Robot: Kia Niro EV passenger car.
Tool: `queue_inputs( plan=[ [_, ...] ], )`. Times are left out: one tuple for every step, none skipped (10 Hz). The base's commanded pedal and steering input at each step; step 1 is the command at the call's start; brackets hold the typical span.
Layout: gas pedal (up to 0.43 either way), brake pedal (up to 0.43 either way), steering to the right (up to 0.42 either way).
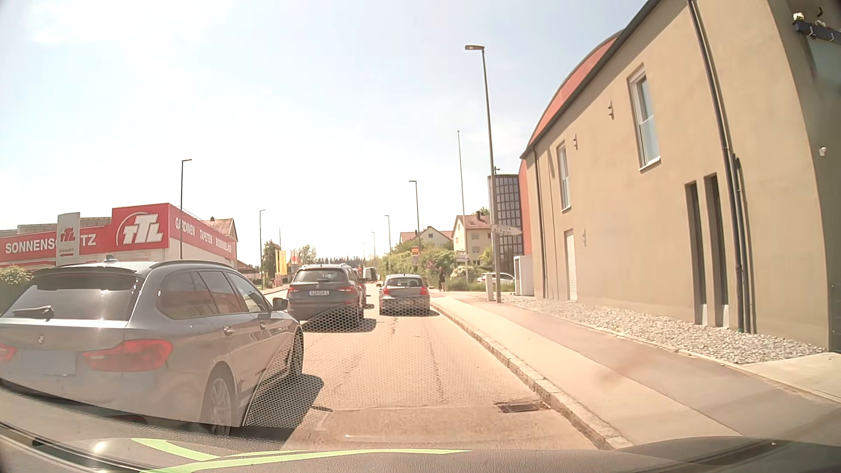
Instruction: Follow the waypoints while adhering to traffic rules and regulations
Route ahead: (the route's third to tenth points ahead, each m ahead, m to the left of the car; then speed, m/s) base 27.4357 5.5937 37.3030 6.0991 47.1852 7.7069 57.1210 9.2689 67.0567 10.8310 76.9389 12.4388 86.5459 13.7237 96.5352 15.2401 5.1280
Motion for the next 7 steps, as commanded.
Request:
queue_inputs(
  plan=[
    [0.0,0.268,-0.011],
    [0.0,0.268,-0.011],
    [0.0,0.262,-0.011],
    [0.0,0.25,-0.011],
    [0.0,0.244,-0.011],
    [0.0,0.232,-0.011],
    [0.0,0.226,-0.011]
  ],
)
